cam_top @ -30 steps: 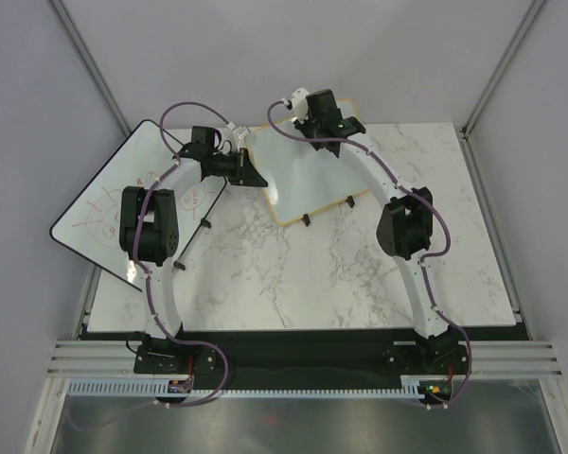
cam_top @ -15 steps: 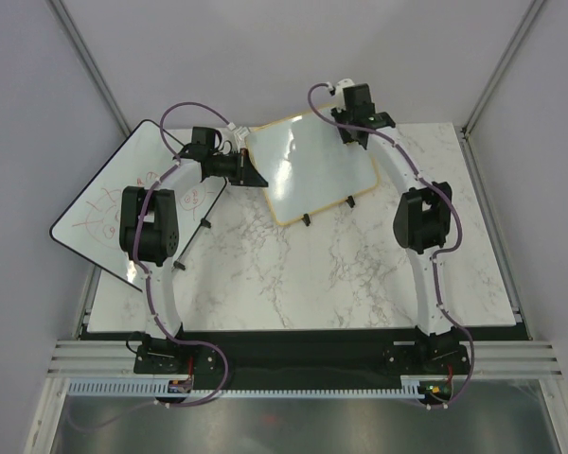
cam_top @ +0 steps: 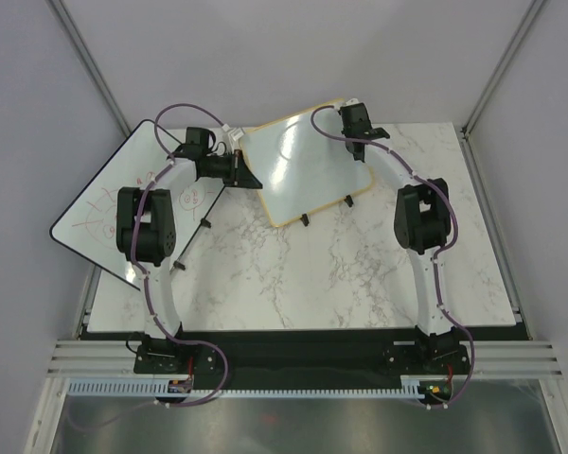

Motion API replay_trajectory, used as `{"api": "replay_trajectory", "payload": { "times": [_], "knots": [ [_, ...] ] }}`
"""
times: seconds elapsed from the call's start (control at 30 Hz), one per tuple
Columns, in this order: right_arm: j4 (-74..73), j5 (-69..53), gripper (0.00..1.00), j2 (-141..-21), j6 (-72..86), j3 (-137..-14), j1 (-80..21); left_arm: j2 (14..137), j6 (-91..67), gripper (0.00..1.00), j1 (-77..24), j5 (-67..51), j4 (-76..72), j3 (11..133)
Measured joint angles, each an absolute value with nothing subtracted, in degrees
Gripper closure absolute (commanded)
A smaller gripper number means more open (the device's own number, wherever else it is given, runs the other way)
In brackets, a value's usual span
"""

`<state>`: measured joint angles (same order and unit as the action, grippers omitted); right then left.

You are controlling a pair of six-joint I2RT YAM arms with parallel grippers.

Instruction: Erase the whiteboard

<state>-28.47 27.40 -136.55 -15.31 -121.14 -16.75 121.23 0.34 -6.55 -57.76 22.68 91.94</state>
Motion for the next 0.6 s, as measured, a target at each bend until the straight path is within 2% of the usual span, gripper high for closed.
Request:
{"api": "replay_trajectory", "payload": {
  "times": [0.17, 0.43, 0.6],
  "knots": [
    [-28.0, 31.2, 1.0, -133.8, -10.9, -118.2, -17.7, 121.2, 1.1, 0.98, -6.4, -57.5, 22.6, 91.9],
    [-23.8, 28.6, 1.0, -123.1, -2.0, -99.7, -12.5, 121.0, 3.2, 0.98, -8.1, -57.8, 18.7, 91.9],
    [-22.0, 30.7, 1.0, -117.4, -1.0, -95.2, -11.9, 120.9, 3.2, 0.98, -8.8, -57.8, 16.8, 91.7]
  ]
}}
